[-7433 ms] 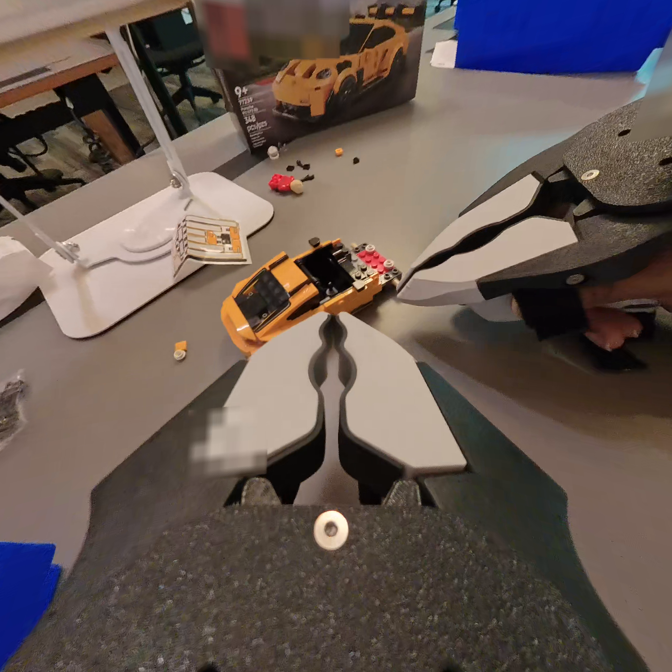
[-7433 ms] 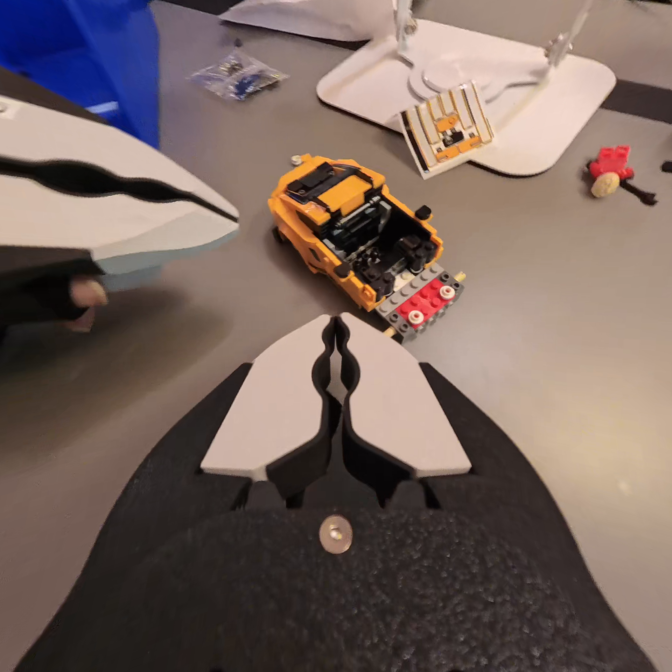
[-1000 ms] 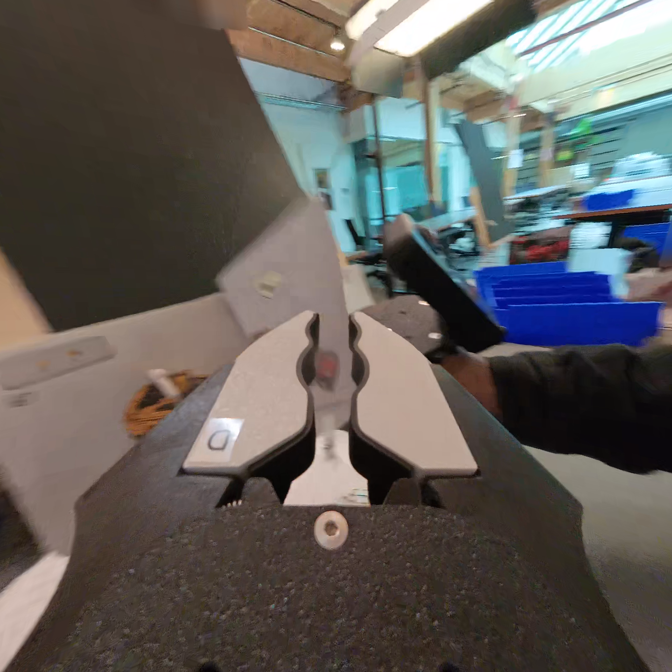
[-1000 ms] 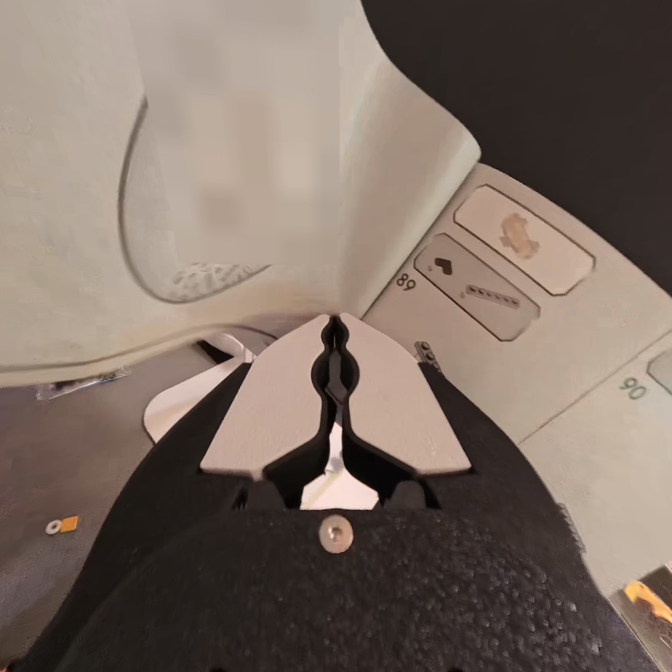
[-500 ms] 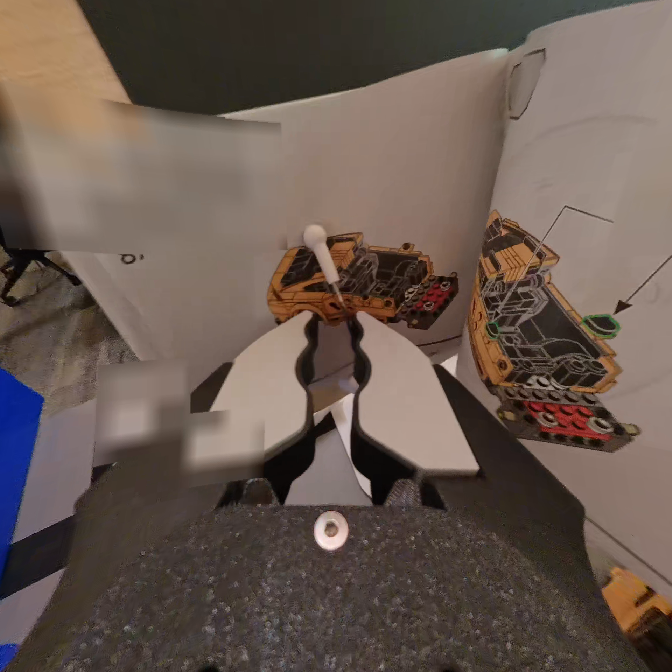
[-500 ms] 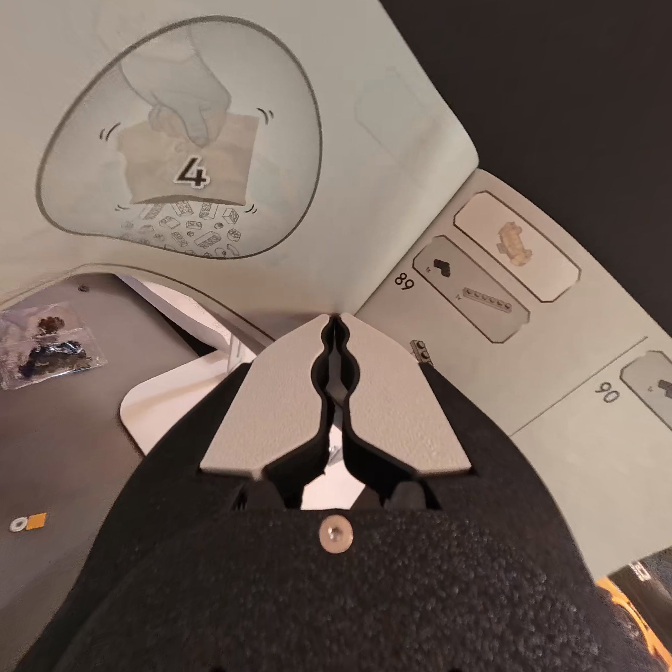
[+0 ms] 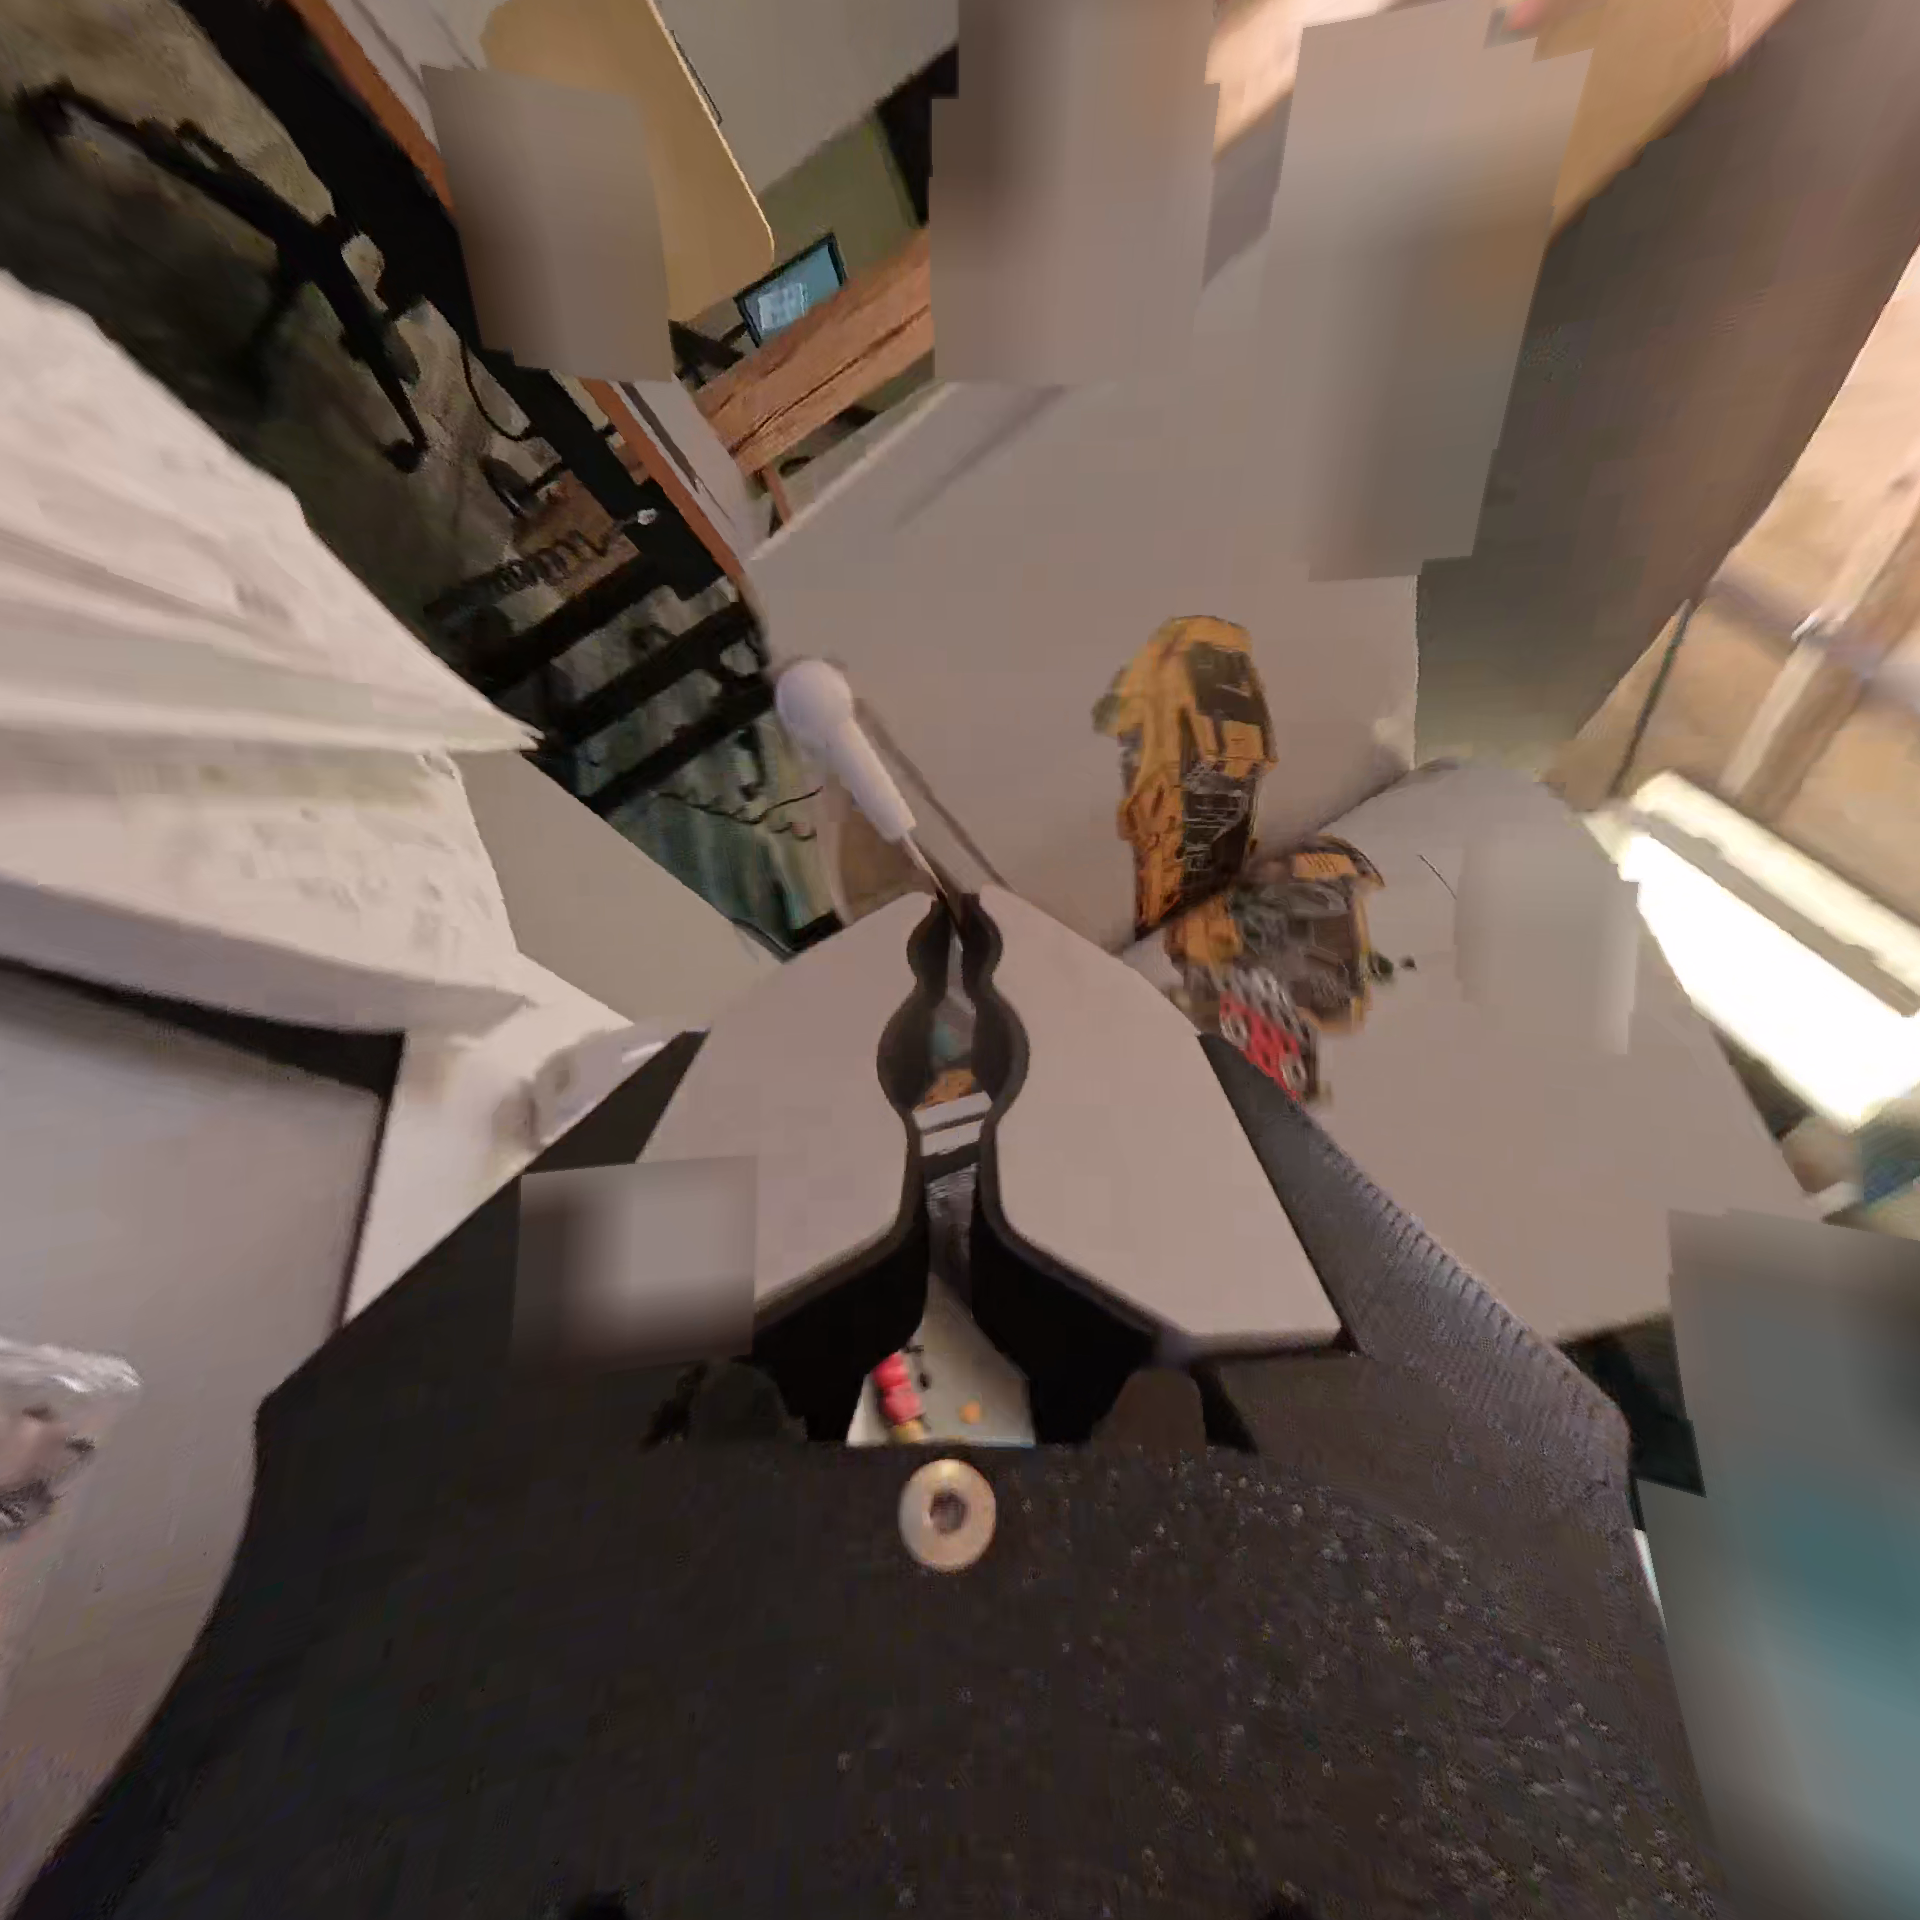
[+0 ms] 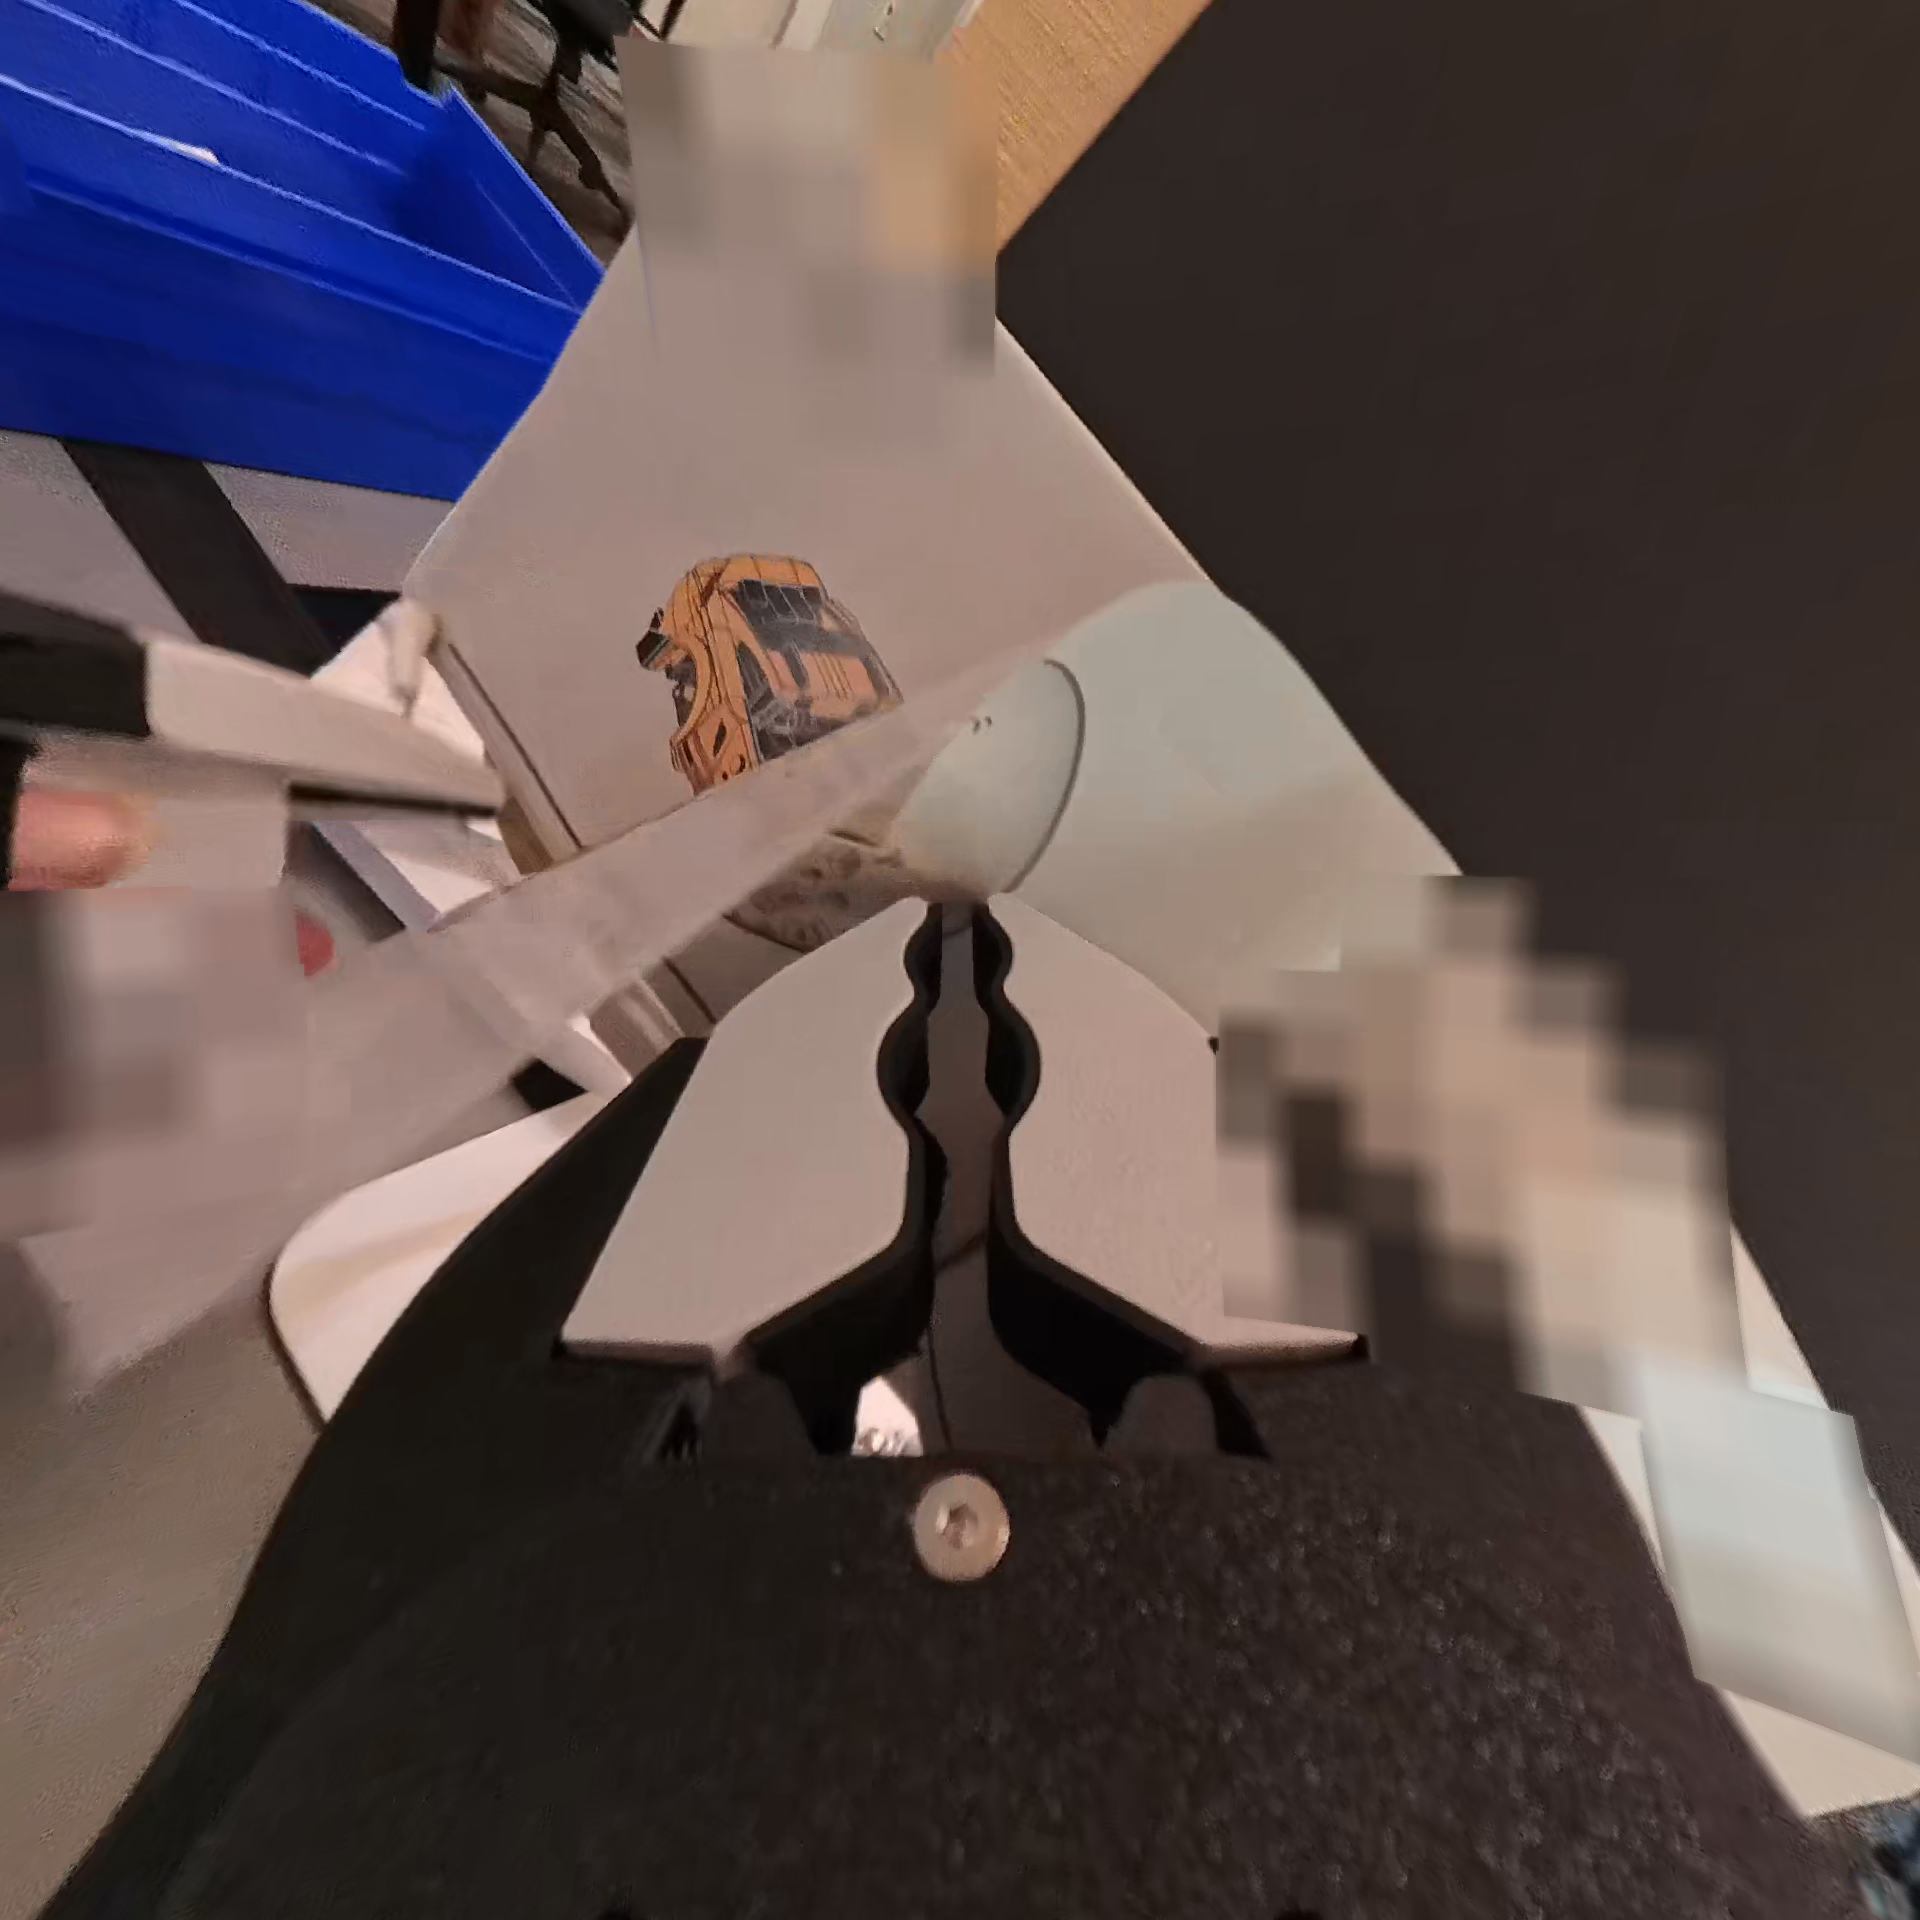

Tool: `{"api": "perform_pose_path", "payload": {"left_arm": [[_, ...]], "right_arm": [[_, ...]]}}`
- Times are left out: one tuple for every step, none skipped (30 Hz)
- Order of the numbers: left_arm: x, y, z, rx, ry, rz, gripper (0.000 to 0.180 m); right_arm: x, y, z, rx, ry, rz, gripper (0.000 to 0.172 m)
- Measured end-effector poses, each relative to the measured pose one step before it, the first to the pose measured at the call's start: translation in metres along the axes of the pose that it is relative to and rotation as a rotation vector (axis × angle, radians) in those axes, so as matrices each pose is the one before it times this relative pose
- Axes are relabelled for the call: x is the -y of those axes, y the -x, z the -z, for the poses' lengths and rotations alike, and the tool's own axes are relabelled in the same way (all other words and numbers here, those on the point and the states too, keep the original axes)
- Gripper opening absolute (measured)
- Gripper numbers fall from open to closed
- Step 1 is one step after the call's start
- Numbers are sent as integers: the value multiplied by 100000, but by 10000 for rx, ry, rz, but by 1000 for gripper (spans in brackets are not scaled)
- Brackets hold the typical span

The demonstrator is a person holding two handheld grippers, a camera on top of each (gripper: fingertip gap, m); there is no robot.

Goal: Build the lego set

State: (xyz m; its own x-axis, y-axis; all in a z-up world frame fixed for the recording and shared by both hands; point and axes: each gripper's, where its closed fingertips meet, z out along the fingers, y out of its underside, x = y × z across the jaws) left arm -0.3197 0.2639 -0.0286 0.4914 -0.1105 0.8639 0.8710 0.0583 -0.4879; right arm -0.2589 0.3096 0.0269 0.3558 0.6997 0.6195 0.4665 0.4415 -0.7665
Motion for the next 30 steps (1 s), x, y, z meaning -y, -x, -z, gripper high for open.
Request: {"api": "perform_pose_path", "payload": {"left_arm": [[-290,364,233,-128,-230,670,2],[-239,220,213,-150,-238,627,2],[-216,86,186,-119,-238,490,2],[-77,-36,145,51,-286,152,2],[40,-295,117,-61,-339,221,2],[55,-294,44,-85,-252,246,1],[15,-191,-14,-70,-135,58,1],[22,-63,13,-44,-53,-144,1],[-22,-12,66,-15,3,-175,1],[-34,-37,80,-20,-8,-108,1],[-41,-23,65,10,-31,-45,1],[-30,-70,45,13,-53,-40,1],[-20,-141,41,52,-39,-245,1],[-18,-234,16,114,11,-583,1],[47,-357,-30,151,29,-827,1],[79,-489,-77,153,69,-925,1],[95,-625,-131,112,103,-994,1],[64,-676,-215,116,159,-1169,1],[55,-696,-296,115,178,-1298,1],[52,-679,-378,93,216,-1298,1],[34,-638,-429,69,277,-1209,1],[6,-632,-473,-18,289,-1146,1],[-19,-545,-461,-15,245,-1035,1],[-22,-144,-387,184,140,-903,1],[-13,38,-295,140,17,-741,1],[-44,56,-209,-59,-17,-311,1],[-64,35,-100,-198,5,37,1],[-84,86,-81,-169,48,214,1],[-23,77,-41,-108,51,174,1],[-18,81,-16,-1,64,25,1]], "right_arm": [[237,150,-376,-38,105,79,5],[159,114,-384,-23,121,38,5],[199,107,-351,-17,70,10,5],[249,126,-308,-13,31,15,4],[202,132,-314,-38,92,56,4],[296,128,-236,-64,55,124,3],[340,227,-185,-1,51,147,4],[251,210,-116,16,103,99,4],[178,174,-92,39,105,42,4],[244,199,-64,106,-20,-33,4],[89,48,-62,44,21,-80,3],[30,8,-74,47,21,-95,3],[6,25,-44,61,16,-83,3],[-27,-4,22,44,30,-26,3],[-2,75,45,72,28,28,4],[12,-6,52,8,2,74,3],[25,-27,84,-2,-11,59,2],[23,10,87,53,-27,-11,1],[28,24,93,104,-52,-99,0],[44,56,92,175,-61,-193,0],[51,68,60,229,-73,-273,0],[38,51,52,243,-73,-279,0],[4,17,24,201,-52,-228,0],[-23,-23,6,158,-29,-159,0],[-4,-13,0,140,-56,-25,0],[-32,21,-41,131,-88,40,0],[33,61,59,153,-121,-81,0],[72,160,330,242,-125,-200,1],[45,100,398,207,-108,-225,7],[66,-142,735,67,-168,-219,7]]}}
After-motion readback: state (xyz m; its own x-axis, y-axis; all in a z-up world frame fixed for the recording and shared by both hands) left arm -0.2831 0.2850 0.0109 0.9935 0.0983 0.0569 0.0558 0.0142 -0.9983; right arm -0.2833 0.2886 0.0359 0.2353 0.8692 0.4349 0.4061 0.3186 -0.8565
